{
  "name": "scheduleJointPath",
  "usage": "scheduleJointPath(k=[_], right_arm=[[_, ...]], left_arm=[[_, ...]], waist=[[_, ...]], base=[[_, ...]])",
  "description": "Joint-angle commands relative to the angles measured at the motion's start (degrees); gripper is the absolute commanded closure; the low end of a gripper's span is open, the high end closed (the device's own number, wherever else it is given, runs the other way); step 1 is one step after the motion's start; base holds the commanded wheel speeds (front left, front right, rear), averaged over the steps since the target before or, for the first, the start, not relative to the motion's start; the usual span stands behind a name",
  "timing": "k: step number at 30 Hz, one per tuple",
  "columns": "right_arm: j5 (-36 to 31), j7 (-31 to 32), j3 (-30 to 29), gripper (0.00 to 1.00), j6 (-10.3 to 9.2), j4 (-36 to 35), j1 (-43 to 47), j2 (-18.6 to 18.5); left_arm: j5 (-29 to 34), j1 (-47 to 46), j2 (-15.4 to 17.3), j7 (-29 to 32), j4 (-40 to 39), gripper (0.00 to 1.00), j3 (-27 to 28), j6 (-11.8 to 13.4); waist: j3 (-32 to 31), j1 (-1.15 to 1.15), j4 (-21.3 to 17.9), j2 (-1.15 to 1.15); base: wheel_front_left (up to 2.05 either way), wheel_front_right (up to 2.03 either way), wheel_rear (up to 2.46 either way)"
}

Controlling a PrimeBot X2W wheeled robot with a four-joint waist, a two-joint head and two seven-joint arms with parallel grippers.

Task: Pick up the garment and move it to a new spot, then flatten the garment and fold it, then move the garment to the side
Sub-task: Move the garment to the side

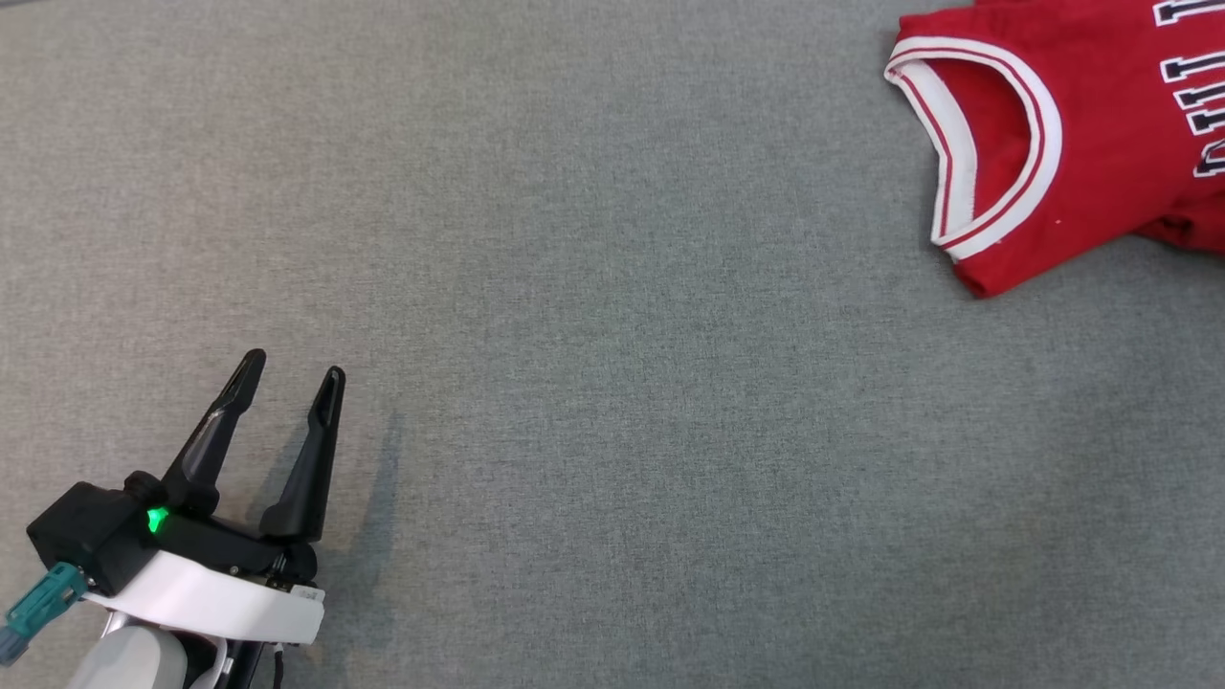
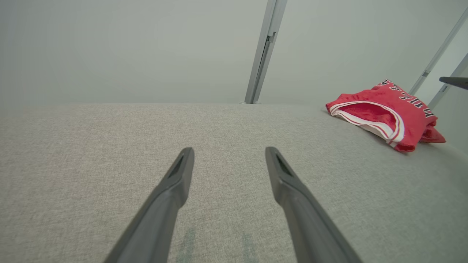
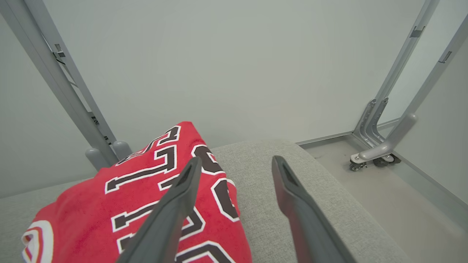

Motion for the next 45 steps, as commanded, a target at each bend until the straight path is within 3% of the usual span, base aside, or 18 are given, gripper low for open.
scheduleJointPath(k=[1,8,14,22,29,37,45], right_arm=[[-1.93,-0.68,-1.24,0.0,0.01,0.35,1.69,-0.68],[-13.62,-2.24,-8.53,0.0,0.01,0.17,6.51,1.78],[-17.38,-2.88,-9.94,0.0,0.01,-4.35,11.12,7.92],[-10.33,-2.88,-1.37,0.0,0.01,-18.8,21.99,14.8],[-0.23,-2.8,7.37,0.0,0.01,-33.24,34.83,14.14],[4.4,-1.83,8.78,0.0,0.02,-45.84,48.55,14.11],[1.72,-2.49,7.75,0.0,0.01,-53.12,60.07,14.71]], left_arm=[[-0.21,-0.71,-0.08,0.03,0.29,0.0,0.14,-0.08],[0.71,1.46,-2.57,0.03,2.21,0.0,1.21,-0.08],[2.55,4.72,-5.55,0.03,3.94,0.0,3.85,-0.03],[5.05,9.46,-8.35,0.03,3.17,0.0,9.05,2.21],[5.95,11.73,-9.5,0.03,1.38,0.0,13.62,2.85],[5.42,12.98,-11.4,0.04,0.79,0.0,14.07,1.8],[7.42,14.12,-12.89,0.02,3.77,0.0,13.67,0.61]], waist=[[-0.81,0.0,0.46,0.0],[-7.86,0.0,0.45,0.0],[-16.61,0.0,-0.78,0.0],[-24.95,0.0,-2.76,0.0],[-27.6,0.0,-3.08,0.0],[-29.03,0.0,-2.07,0.0],[-29.4,0.0,-0.86,0.0]], base=[[0.0,0.0,0.0],[0.0,0.0,0.0],[0.0,0.0,0.0],[0.0,0.0,0.0],[0.0,0.0,0.0],[0.0,0.0,0.0],[0.0,0.0,0.0]])
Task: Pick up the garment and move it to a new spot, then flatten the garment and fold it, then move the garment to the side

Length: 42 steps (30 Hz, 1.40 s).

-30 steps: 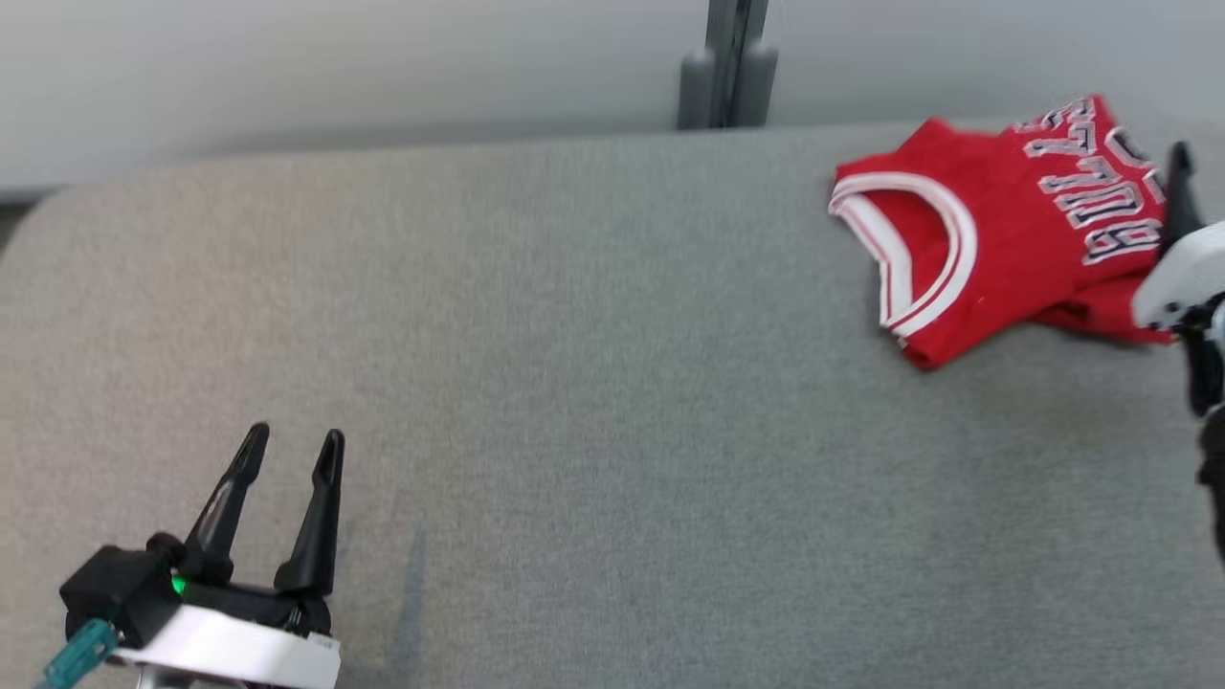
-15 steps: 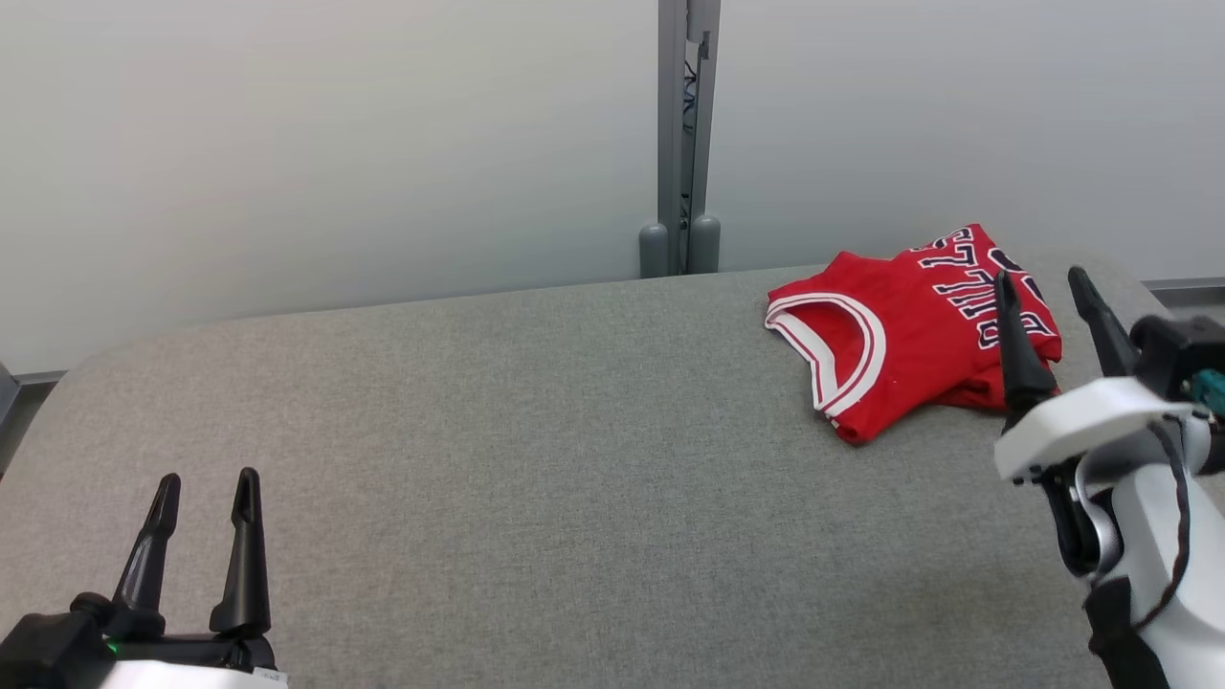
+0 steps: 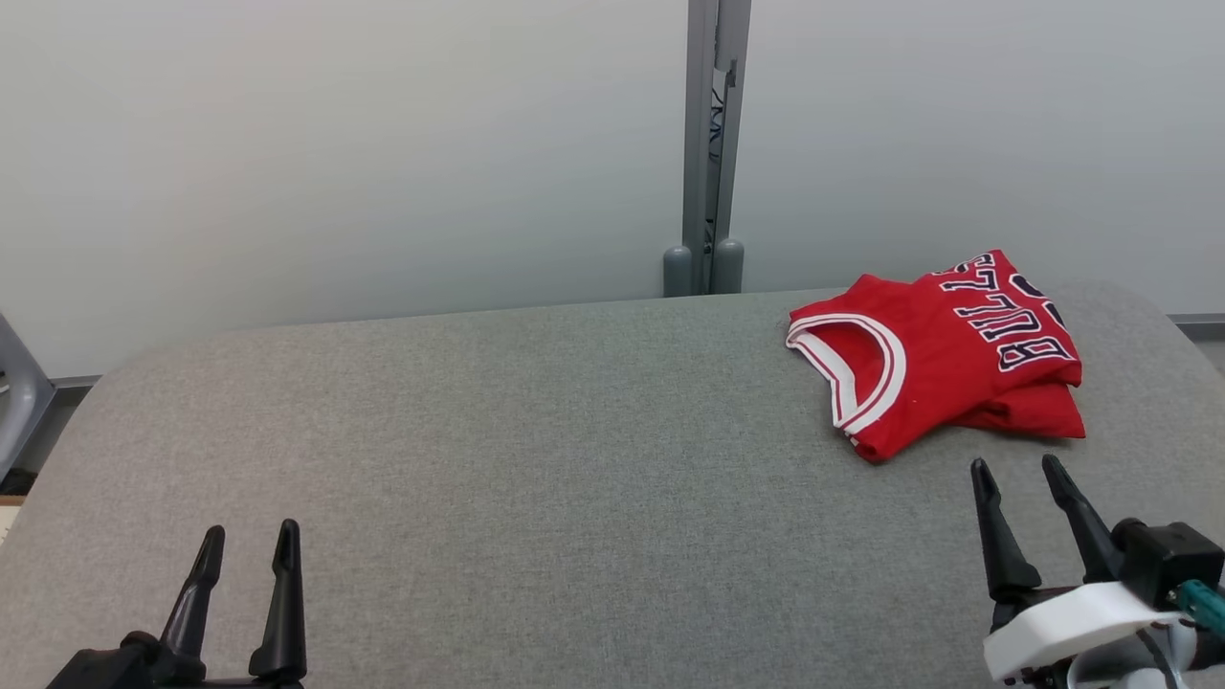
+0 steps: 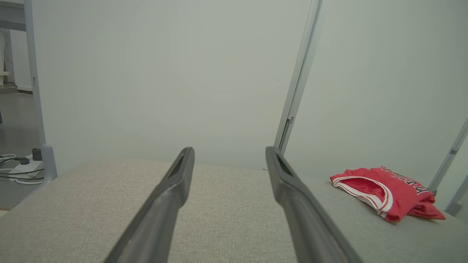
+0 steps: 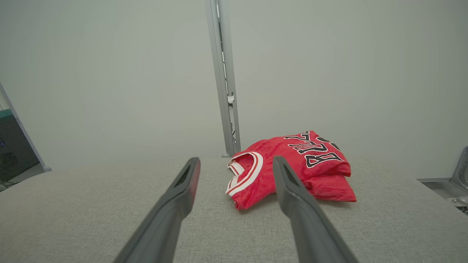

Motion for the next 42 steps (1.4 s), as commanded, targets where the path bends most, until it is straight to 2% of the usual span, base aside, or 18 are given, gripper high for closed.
scheduleJointPath(k=[1,14,41,42], right_arm=[[-1.26,-0.58,-0.38,0.0,0.01,-0.87,1.27,0.25],[-2.38,-0.97,-1.33,0.0,0.01,-1.16,4.46,3.83],[-3.1,-0.98,-0.03,0.0,0.01,-1.0,4.37,4.6],[-3.07,-0.98,0.01,1.0,0.01,-0.91,4.36,4.63]], left_arm=[[0.82,0.18,-0.34,0.02,0.55,0.0,0.74,-0.42],[6.05,-0.16,-2.43,0.02,5.58,0.0,1.9,-0.9],[5.43,-0.98,-1.43,0.02,5.73,0.0,-0.4,-0.99],[5.31,-0.99,-1.39,0.02,5.84,1.0,-0.6,-0.99]], waist=[[0.02,0.0,0.06,0.0],[0.33,0.0,0.45,0.0],[0.74,0.0,0.87,0.0],[0.72,0.0,0.89,0.0]], base=[[0.0,0.0,0.0],[0.0,0.0,0.0],[0.0,0.0,0.0],[0.0,0.0,0.0]])
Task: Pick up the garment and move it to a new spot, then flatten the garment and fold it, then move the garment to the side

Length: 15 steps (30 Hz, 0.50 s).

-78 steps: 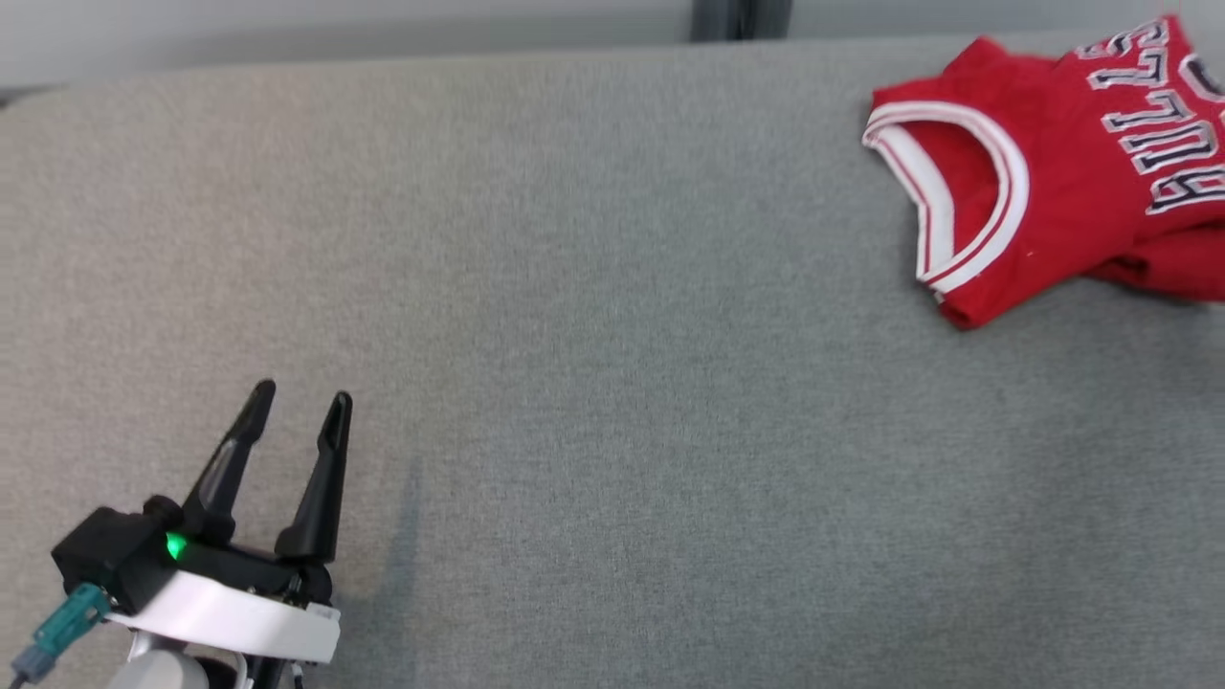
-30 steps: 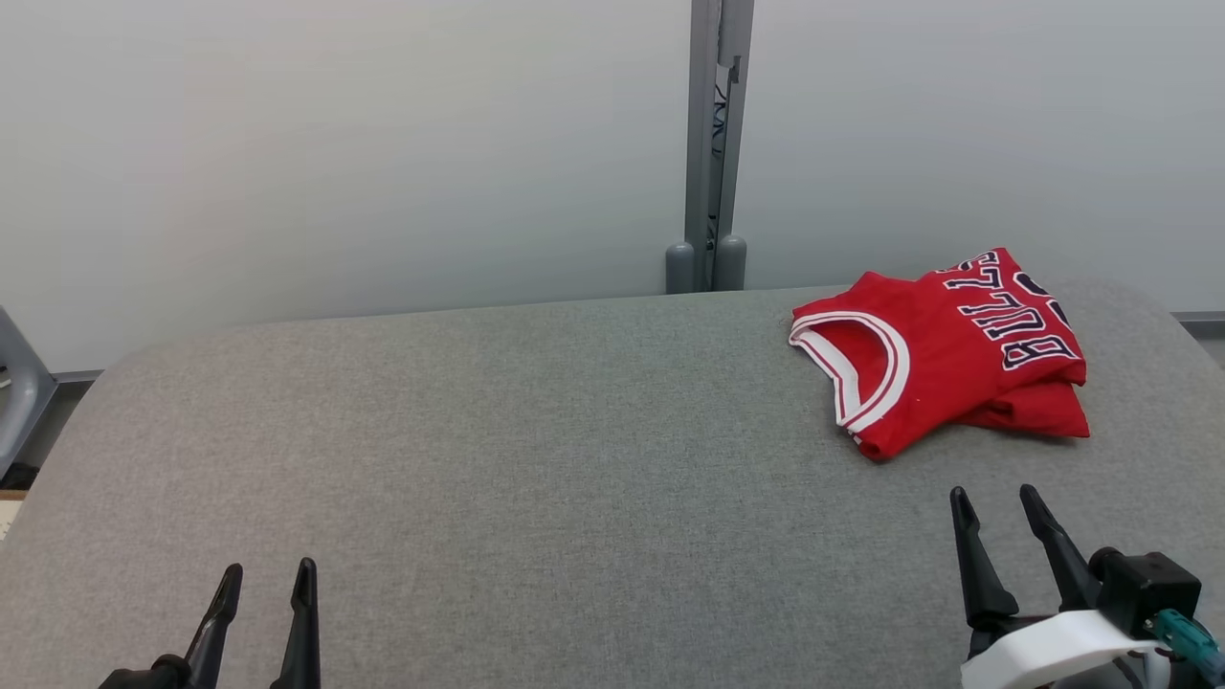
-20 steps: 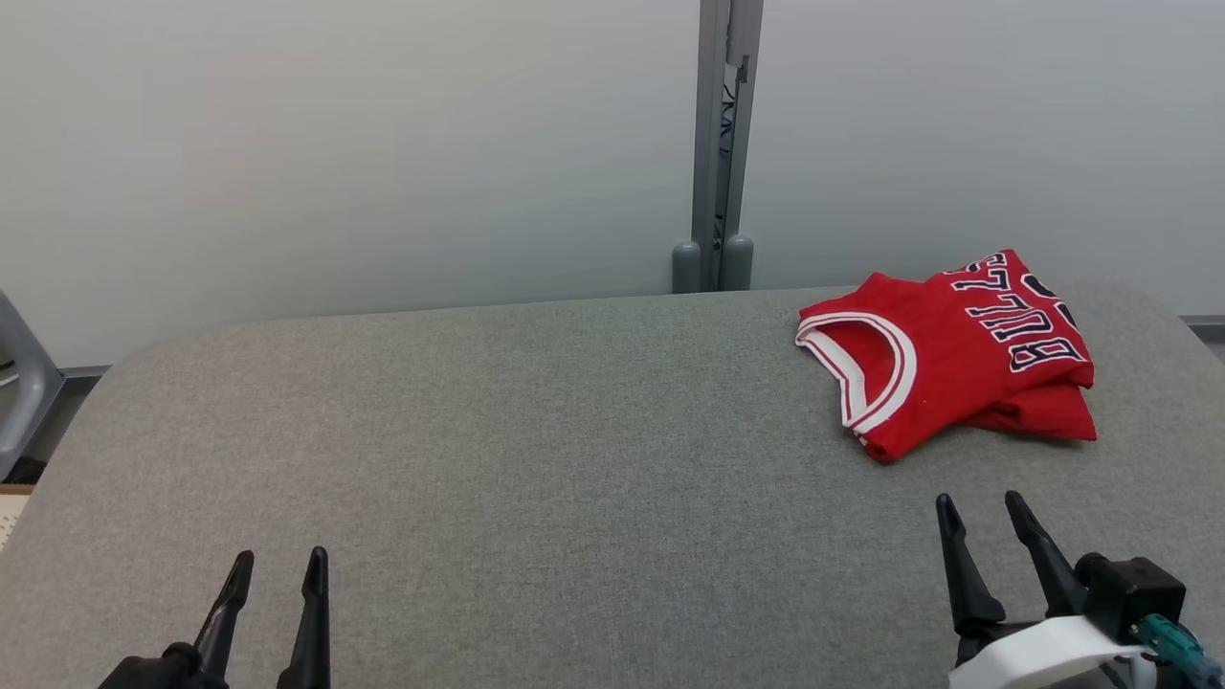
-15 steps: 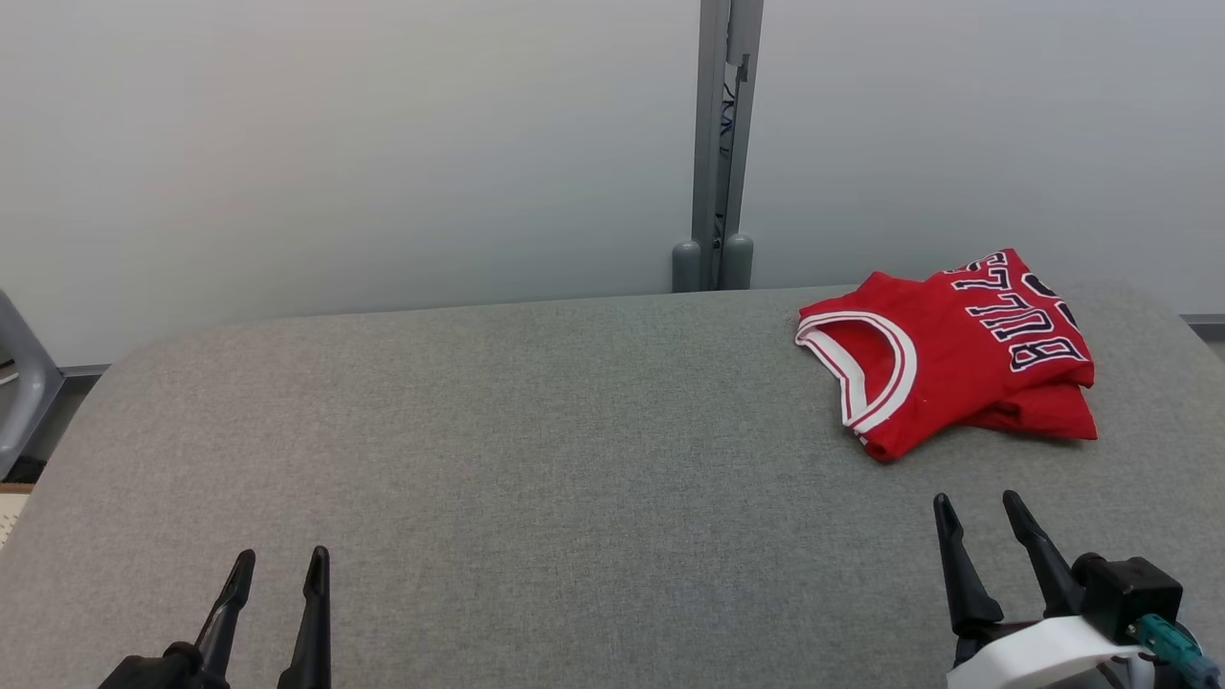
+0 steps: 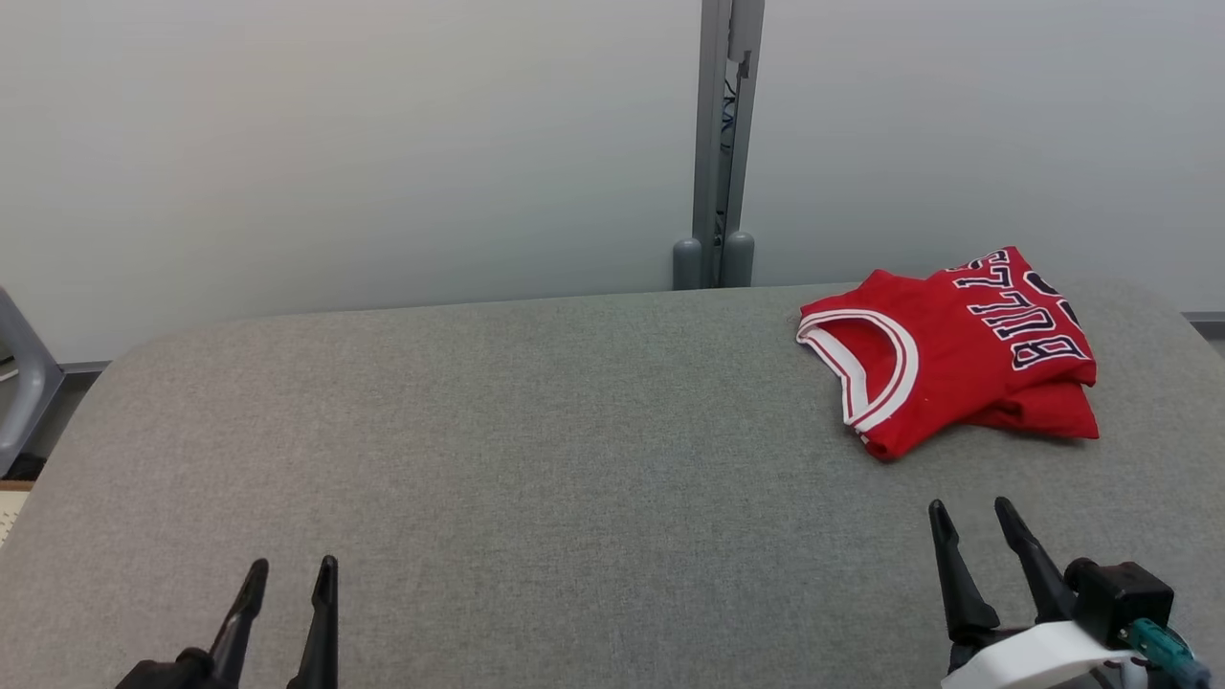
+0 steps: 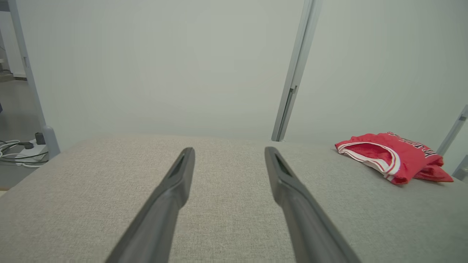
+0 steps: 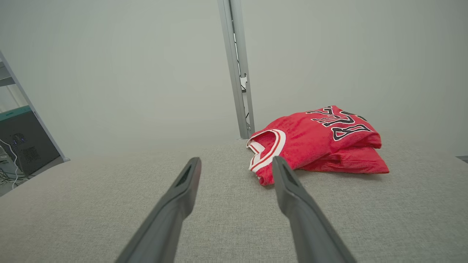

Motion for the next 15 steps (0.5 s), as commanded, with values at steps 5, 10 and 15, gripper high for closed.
scheduleJointPath(k=[5,10,15], right_arm=[[2.02,0.9,-0.55,1.0,0.0,1.33,0.56,0.36],[7.36,2.46,-1.4,1.0,0.0,0.81,0.18,0.39],[12.41,3.73,-1.99,1.0,0.0,0.15,-0.01,0.42]], left_arm=[[-1.96,0.39,-0.69,0.73,1.55,1.0,0.13,0.0],[-7.14,-0.71,-0.88,2.27,1.68,1.0,0.59,-0.01],[-12.01,-1.69,-1.06,3.63,1.72,1.0,0.94,-0.01]], waist=[[0.11,0.0,0.01,0.0],[0.36,0.0,0.03,0.0],[0.62,0.0,0.05,0.0]], base=[[0.0,0.0,0.0],[0.0,0.0,0.0],[0.0,0.0,0.0]])
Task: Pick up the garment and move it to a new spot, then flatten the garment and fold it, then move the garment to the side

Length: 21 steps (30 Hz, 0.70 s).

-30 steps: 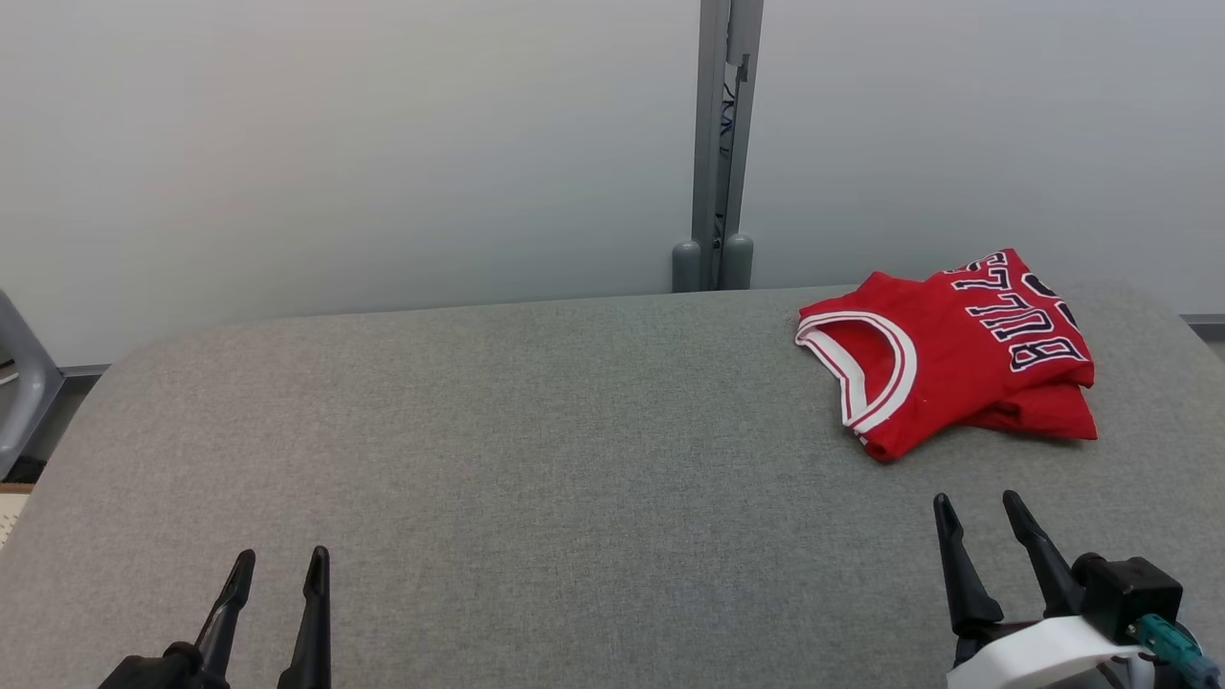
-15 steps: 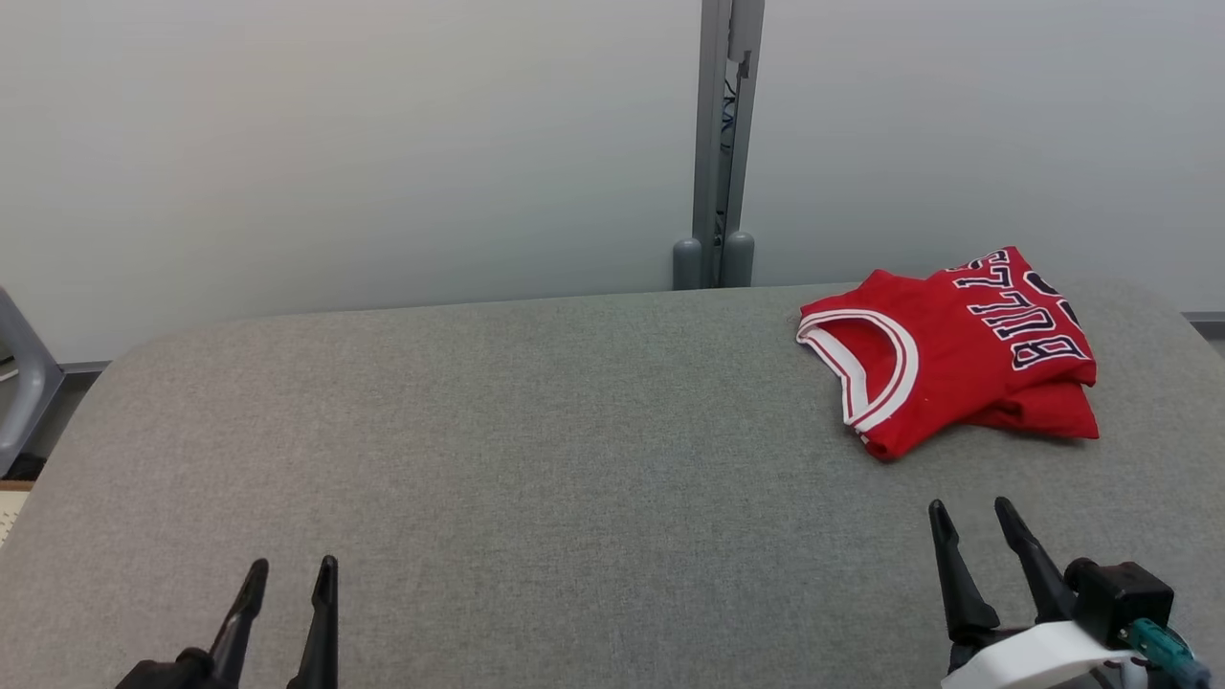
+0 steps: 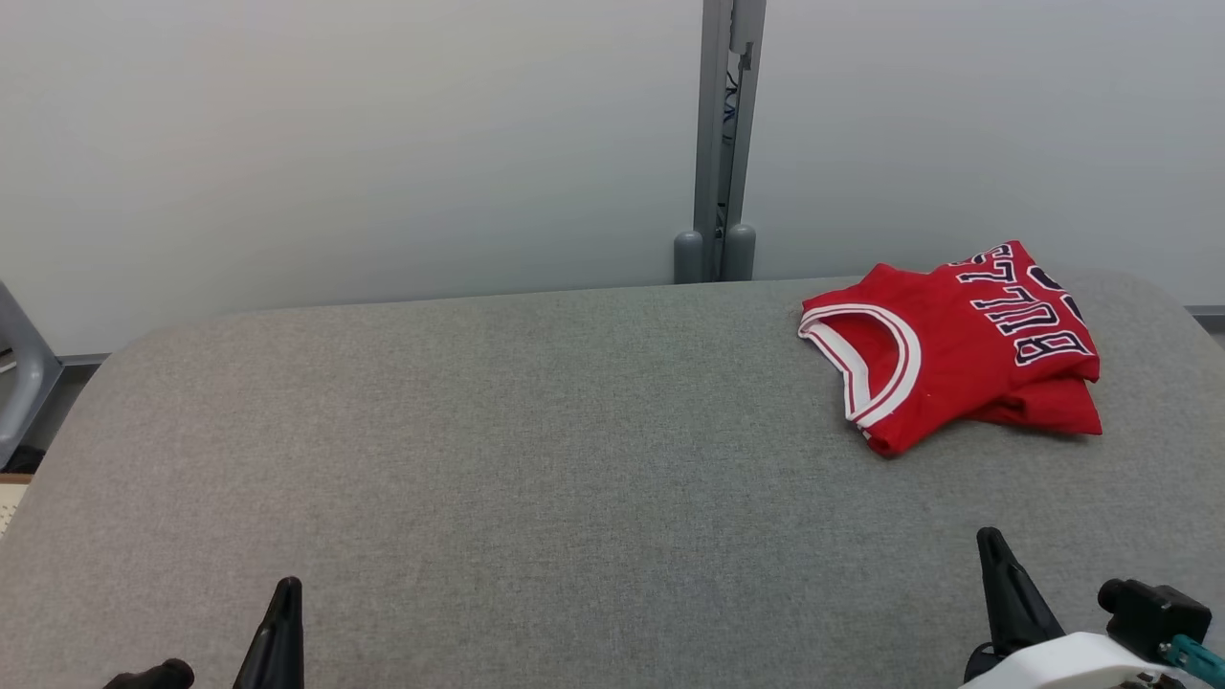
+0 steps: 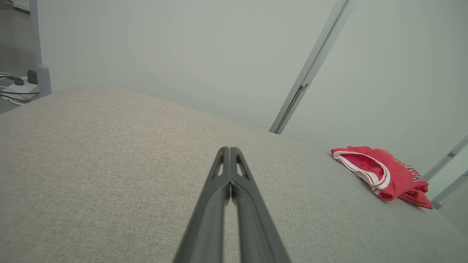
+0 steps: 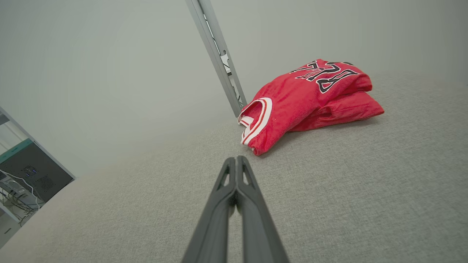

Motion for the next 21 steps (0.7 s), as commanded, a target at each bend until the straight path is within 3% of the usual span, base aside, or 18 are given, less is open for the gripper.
scheduleJointPath(k=[1,21], right_arm=[[2.39,0.58,-0.47,1.0,0.0,-1.24,-1.85,-0.22],[18.81,4.99,-2.7,1.0,0.0,-2.98,-2.85,-0.13]], left_arm=[[-2.25,-2.51,0.38,0.45,-0.83,1.0,0.56,-0.02],[-18.18,-5.81,-0.23,4.95,-0.5,1.0,1.73,-0.04]], waist=[[0.07,0.0,0.01,0.0],[1.04,0.0,0.08,0.0]], base=[[0.0,0.0,0.0],[0.0,0.0,0.0]])
